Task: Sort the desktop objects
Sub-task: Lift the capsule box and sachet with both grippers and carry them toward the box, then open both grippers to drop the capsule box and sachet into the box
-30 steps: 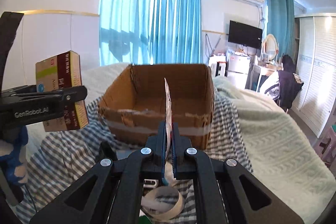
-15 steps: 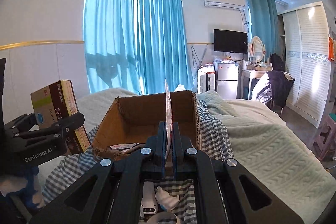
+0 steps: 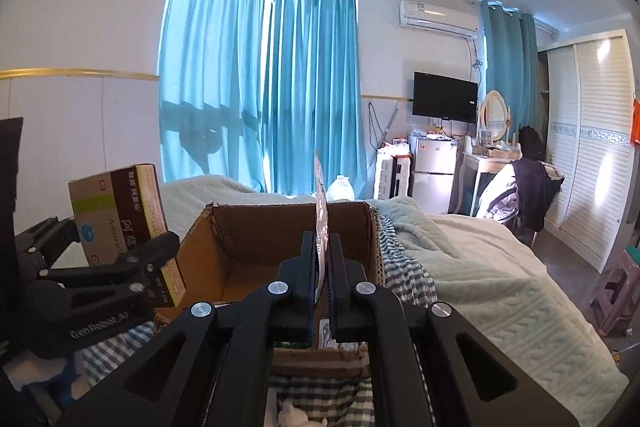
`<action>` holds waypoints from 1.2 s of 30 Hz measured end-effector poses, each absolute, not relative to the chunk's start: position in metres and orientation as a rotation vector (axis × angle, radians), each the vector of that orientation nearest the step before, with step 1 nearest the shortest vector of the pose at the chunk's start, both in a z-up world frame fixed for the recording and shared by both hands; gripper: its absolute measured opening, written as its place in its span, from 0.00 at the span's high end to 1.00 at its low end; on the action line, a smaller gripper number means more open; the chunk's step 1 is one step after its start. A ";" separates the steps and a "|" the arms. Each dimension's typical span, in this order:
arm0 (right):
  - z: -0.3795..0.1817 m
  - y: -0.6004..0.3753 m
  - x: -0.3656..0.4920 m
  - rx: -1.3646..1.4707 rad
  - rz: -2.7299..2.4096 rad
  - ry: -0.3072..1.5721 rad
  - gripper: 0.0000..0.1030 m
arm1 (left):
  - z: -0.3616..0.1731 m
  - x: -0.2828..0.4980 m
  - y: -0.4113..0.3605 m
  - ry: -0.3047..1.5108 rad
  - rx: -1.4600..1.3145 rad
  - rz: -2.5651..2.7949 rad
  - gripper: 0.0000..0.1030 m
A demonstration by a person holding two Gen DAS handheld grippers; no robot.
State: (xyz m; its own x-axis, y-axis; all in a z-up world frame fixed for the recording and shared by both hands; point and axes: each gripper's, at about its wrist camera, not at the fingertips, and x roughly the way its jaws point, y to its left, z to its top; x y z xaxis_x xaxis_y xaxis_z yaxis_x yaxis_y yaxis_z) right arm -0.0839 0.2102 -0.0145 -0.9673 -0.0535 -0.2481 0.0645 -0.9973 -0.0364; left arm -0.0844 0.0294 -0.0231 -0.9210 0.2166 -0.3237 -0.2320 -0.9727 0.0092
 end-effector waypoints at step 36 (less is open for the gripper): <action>-0.088 0.222 -0.222 0.683 -2.990 0.024 0.64 | -0.073 -0.182 0.038 0.041 -0.659 2.873 0.00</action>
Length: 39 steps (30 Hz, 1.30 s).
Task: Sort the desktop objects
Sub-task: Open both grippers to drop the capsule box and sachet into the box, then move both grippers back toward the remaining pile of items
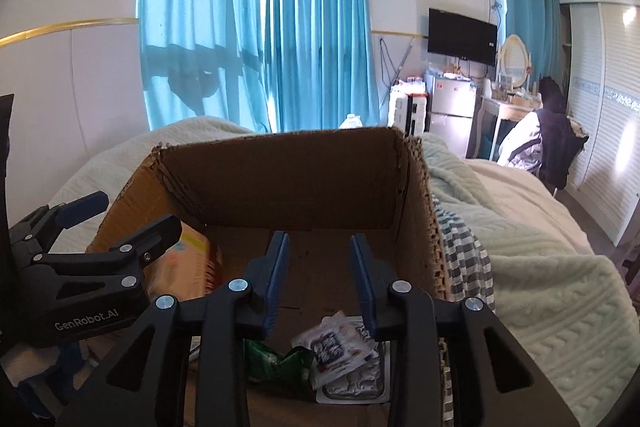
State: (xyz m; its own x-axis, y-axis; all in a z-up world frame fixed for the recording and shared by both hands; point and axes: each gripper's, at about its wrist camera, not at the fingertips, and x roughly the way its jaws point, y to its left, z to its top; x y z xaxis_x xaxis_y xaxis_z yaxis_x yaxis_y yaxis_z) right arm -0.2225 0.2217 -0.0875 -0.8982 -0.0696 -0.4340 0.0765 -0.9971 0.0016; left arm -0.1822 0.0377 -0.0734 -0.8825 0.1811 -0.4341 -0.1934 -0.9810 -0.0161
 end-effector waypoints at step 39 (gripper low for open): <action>-0.086 0.229 -0.069 0.562 -2.961 -0.087 0.16 | -0.057 -0.063 -0.005 -0.097 -0.680 2.907 0.00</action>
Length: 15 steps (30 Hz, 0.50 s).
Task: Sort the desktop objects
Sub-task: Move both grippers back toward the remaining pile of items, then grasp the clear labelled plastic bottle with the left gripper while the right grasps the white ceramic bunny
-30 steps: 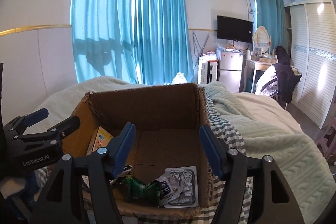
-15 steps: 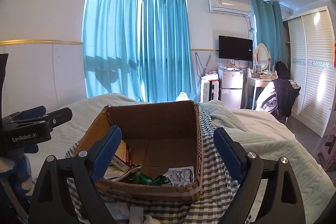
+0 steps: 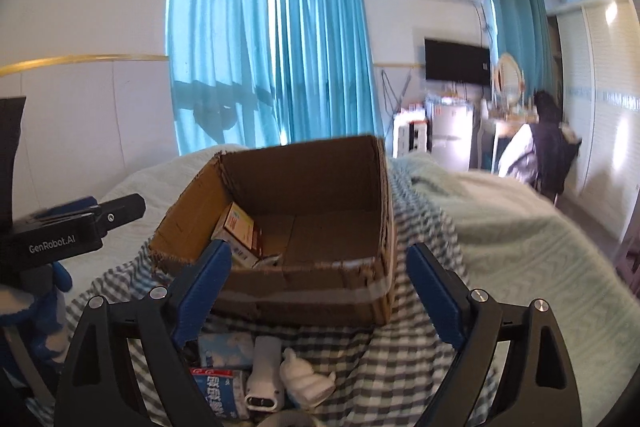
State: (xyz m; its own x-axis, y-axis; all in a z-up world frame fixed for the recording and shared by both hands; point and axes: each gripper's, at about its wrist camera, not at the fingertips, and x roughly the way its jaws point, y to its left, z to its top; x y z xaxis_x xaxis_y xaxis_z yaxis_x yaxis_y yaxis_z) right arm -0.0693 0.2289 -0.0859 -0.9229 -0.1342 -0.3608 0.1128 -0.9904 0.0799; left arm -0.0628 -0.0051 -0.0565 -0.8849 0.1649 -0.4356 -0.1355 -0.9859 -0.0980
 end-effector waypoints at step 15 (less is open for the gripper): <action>-0.126 0.230 -0.072 0.713 -2.887 0.002 0.21 | -0.131 -0.037 -0.005 0.052 -0.926 2.783 0.00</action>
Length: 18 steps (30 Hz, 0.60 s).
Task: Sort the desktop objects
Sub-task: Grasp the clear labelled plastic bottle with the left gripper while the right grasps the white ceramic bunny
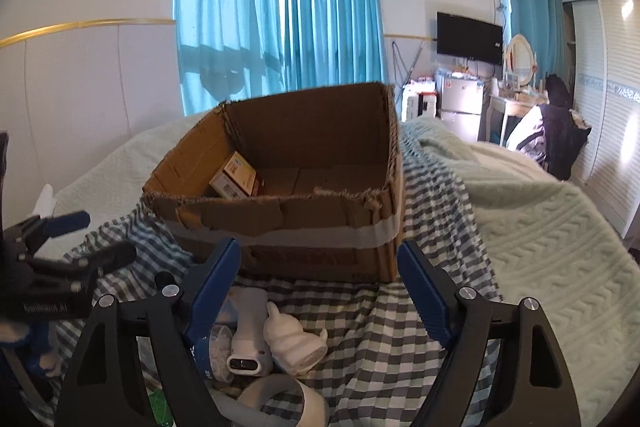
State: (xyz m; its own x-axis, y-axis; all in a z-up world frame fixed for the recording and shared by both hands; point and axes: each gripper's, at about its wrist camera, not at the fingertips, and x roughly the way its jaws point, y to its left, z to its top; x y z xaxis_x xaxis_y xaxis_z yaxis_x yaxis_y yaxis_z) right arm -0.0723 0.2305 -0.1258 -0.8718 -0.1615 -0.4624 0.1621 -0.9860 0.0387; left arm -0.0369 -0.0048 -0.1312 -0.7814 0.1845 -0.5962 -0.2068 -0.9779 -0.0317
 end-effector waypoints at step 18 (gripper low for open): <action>-0.177 0.216 -0.100 1.014 -2.790 0.126 0.21 | -0.206 -0.042 0.039 0.328 -1.191 2.472 0.00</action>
State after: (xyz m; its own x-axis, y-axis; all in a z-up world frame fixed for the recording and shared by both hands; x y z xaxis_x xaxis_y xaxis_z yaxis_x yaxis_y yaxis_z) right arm -0.0996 0.2163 -0.1771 -0.7541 -0.1308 -0.6436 0.1883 -0.9819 -0.0211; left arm -0.0421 0.0385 -0.2056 -0.5711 0.2316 -0.7876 -0.4291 -0.9021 0.0459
